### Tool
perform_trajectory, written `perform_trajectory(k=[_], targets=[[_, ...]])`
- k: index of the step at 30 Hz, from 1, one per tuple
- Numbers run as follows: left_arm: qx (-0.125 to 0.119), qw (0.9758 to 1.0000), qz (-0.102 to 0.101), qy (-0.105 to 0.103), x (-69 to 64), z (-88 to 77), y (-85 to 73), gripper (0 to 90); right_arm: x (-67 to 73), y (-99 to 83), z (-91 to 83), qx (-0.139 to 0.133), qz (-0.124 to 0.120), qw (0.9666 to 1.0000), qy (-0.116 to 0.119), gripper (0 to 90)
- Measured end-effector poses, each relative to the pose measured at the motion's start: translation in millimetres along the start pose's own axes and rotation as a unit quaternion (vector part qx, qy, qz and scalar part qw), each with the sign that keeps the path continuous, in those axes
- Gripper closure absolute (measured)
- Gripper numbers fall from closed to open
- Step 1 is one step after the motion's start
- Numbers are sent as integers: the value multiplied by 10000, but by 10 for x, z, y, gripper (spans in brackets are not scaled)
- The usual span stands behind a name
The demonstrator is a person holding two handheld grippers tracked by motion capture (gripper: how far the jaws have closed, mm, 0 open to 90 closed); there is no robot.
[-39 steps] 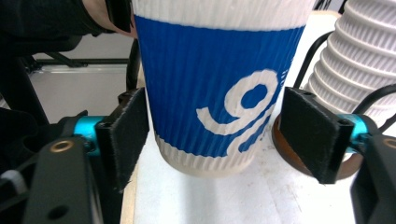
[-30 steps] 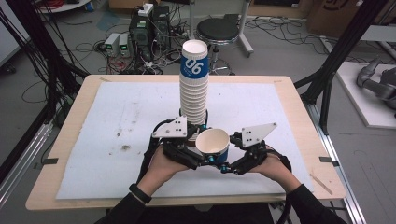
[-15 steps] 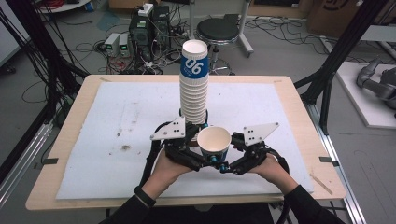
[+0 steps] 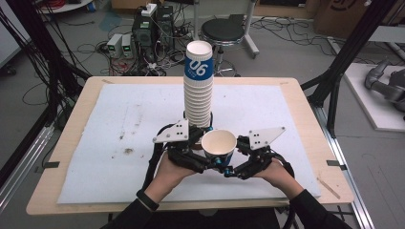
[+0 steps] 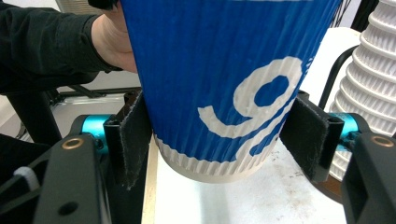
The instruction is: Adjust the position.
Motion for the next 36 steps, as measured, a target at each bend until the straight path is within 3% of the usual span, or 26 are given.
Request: perform_trajectory(k=[3,6,8,15,26,36], targets=[[18,10000,17,3,3,1,-6,228,1,-3,7,-5,33,10000,6,284],[-3,10000,0,-4,3,5,-13,229,6,17,20,-157,206,9997,50,203],[2,10000,13,0,4,6,-17,229,7,47,15,-305,333,9989,109,202],[15,10000,52,-48,-18,31,-37,229,17,110,9,-581,428,9973,151,202],[9,10000,44,-70,-24,46,-62,224,22,113,29,-604,532,9964,277,253],[2,10000,60,-30,-19,28,-33,115,22,116,21,-590,463,9968,257,253]])
Point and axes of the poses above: each handheld gripper's, and its own axes: z roughly forward along the jaws, y roughly out of its top, x roughly to its left, the point moved 9 cm from there along z, roughly forward along the jaws, and after that the axes turned 12 degrees about y, right-handed, at the moved point
